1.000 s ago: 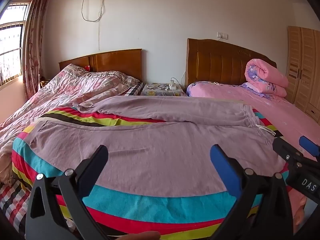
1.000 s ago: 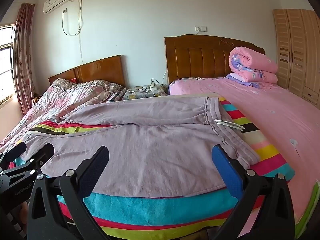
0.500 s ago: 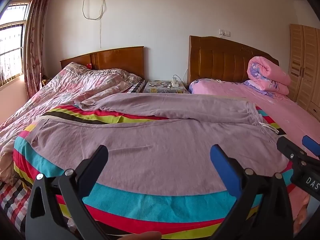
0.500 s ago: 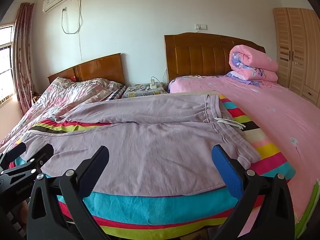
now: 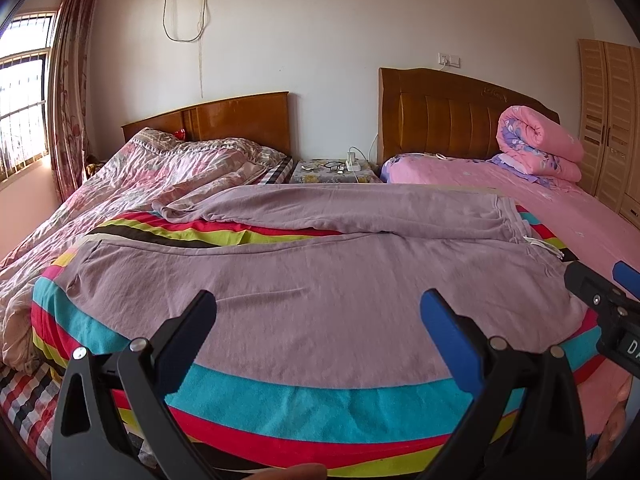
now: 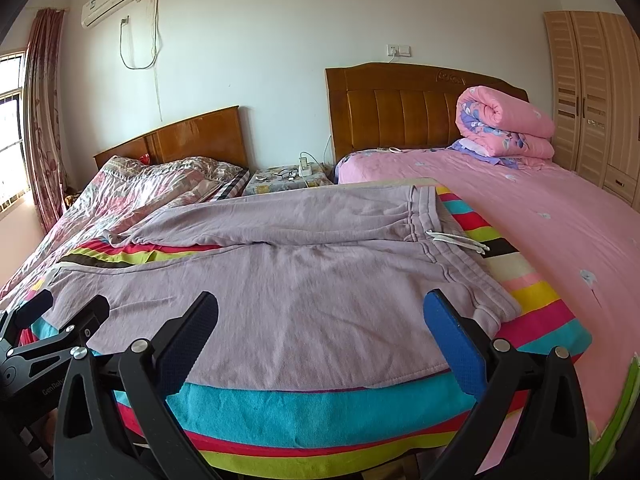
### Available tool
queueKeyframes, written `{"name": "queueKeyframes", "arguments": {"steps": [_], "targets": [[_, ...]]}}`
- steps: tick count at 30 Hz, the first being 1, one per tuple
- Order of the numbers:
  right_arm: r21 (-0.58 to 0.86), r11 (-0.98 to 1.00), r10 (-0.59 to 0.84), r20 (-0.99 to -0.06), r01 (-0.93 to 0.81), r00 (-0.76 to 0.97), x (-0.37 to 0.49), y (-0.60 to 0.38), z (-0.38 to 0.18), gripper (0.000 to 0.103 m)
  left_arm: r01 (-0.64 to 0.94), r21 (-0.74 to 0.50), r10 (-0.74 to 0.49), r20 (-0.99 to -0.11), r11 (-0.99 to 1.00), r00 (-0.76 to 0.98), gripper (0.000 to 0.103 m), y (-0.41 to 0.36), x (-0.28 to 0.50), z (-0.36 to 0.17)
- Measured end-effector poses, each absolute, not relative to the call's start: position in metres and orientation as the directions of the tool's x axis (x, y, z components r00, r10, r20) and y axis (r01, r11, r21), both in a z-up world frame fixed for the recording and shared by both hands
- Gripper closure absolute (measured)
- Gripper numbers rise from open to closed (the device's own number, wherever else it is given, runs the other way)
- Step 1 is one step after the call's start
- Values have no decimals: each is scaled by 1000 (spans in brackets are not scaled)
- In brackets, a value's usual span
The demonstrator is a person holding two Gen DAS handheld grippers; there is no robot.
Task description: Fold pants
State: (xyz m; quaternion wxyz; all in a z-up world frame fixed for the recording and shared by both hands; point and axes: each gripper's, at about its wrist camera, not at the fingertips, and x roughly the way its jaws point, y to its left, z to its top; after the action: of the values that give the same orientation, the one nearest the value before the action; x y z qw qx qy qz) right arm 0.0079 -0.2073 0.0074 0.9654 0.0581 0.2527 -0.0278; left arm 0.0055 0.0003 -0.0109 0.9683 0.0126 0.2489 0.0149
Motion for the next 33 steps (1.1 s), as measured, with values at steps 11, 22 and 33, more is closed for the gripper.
{"name": "queueKeyframes", "arguments": {"steps": [11,22,33], "targets": [[107,989,-43,-481,107,876,6,-214,9,4,-14,36,29,-470,999,882,1,0,2,-10],[113,988,-40,-490,109,871,8,-216,5,4,-13,44,33,-475,999,880,1,-3,1,-11],[115,987,-46,-481,115,875,4,-220,6,4,-14,44,33,-471,999,882,1,-4,0,-10]]}}
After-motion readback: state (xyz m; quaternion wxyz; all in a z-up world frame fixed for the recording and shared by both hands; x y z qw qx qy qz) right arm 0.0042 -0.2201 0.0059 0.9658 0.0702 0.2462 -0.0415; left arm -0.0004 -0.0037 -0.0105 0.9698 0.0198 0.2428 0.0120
